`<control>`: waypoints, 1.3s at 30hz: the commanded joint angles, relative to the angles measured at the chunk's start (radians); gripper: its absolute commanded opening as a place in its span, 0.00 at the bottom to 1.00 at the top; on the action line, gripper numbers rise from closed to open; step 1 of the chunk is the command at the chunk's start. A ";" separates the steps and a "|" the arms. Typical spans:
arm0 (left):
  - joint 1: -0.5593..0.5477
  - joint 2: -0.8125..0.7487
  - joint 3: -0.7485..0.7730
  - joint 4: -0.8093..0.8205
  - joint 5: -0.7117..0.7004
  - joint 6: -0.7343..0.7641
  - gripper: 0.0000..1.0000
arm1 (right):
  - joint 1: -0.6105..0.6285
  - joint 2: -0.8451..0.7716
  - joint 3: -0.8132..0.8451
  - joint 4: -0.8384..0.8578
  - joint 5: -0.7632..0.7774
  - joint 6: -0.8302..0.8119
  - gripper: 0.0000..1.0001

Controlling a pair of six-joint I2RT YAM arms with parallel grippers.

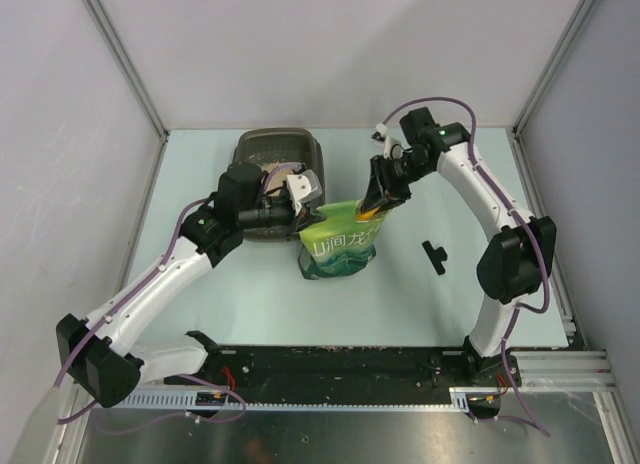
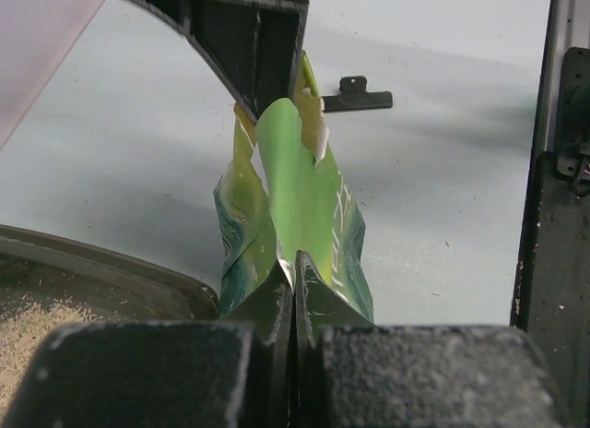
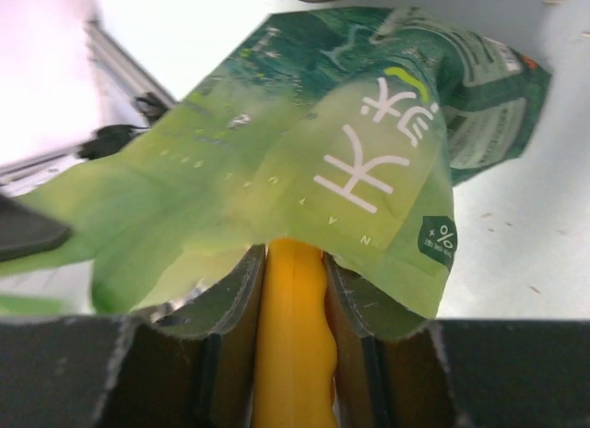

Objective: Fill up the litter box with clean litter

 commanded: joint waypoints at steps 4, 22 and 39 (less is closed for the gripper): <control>0.006 -0.056 -0.015 0.030 -0.012 0.099 0.00 | -0.105 -0.038 -0.029 0.039 -0.439 -0.016 0.00; 0.026 -0.072 -0.018 -0.025 -0.116 0.247 0.00 | -0.375 0.049 -0.070 -0.085 -0.752 -0.238 0.00; 0.040 -0.076 0.019 -0.072 -0.153 0.279 0.00 | -0.382 -0.201 -0.416 0.398 -0.715 0.124 0.00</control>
